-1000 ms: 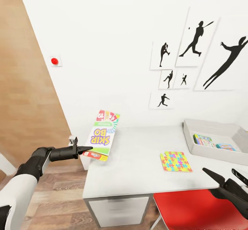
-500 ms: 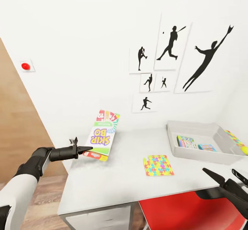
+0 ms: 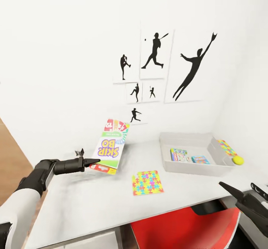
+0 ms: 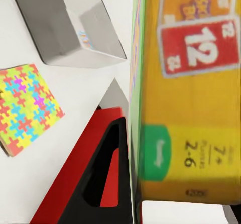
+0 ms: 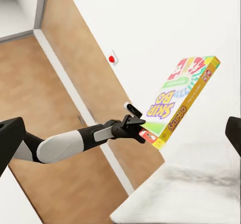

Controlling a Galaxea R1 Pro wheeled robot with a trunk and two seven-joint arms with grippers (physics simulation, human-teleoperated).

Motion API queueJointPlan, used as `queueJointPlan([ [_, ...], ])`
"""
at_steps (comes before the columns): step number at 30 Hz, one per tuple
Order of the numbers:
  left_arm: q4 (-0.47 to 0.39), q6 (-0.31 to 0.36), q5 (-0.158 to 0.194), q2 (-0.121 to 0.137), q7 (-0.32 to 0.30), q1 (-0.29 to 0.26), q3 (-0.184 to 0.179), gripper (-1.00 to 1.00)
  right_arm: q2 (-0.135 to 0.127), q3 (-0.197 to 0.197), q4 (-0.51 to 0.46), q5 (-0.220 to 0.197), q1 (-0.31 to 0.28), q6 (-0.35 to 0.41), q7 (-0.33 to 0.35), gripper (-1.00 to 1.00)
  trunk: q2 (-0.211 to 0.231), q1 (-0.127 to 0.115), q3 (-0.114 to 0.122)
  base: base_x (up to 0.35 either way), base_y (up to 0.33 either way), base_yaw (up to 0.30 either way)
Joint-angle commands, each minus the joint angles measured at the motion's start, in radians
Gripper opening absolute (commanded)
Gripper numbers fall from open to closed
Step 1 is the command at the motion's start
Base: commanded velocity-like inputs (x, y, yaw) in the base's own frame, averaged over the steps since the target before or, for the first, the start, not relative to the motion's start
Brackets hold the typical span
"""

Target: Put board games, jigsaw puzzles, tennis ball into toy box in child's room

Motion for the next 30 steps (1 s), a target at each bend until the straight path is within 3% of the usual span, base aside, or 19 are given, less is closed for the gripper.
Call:
queueJointPlan([
  [1,-0.001,0.009,-0.007,-0.001,-0.007,-0.001,0.004,-1.00,-0.001,0.000,0.000,-0.004,0.000,0.011,0.001,1.00,-0.002,0.001,-0.001,0.002,-0.312,-0.066],
  [15,-0.001,0.010,-0.007,-0.002,-0.007,-0.001,0.003,-1.00,0.001,-0.020,-0.002,-0.003,0.000,0.019,-0.013,1.00,-0.002,0.001,-0.001,0.000,-0.188,-0.007],
  [18,-0.001,0.010,-0.008,-0.010,-0.007,-0.001,0.003,-1.00,-0.008,-0.022,-0.001,-0.006,-0.003,0.056,-0.038,1.00,-0.002,0.001,-0.001,0.004,-0.170,0.000],
  [20,-0.001,0.011,-0.008,-0.014,-0.007,-0.001,0.003,-1.00,-0.014,-0.026,0.000,-0.006,-0.015,0.121,-0.088,1.00,-0.002,0.001,-0.001,0.019,-0.103,0.000],
  [25,-0.002,0.012,-0.008,-0.018,-0.007,-0.001,0.004,-1.00,-0.023,-0.033,-0.002,-0.006,-0.193,0.374,-0.428,1.00,-0.002,0.001,-0.001,0.005,-0.029,0.000],
  [29,-0.002,0.012,-0.007,-0.019,-0.007,-0.001,0.004,-1.00,-0.023,-0.016,-0.001,-0.010,-0.279,0.470,-0.645,1.00,-0.002,0.001,-0.001,0.001,-0.005,0.000],
  [30,-0.002,0.012,-0.007,-0.019,-0.007,-0.001,0.004,-1.00,-0.023,-0.013,-0.002,-0.011,-0.288,0.481,-0.673,1.00,-0.002,0.001,-0.001,0.000,-0.002,0.000],
])
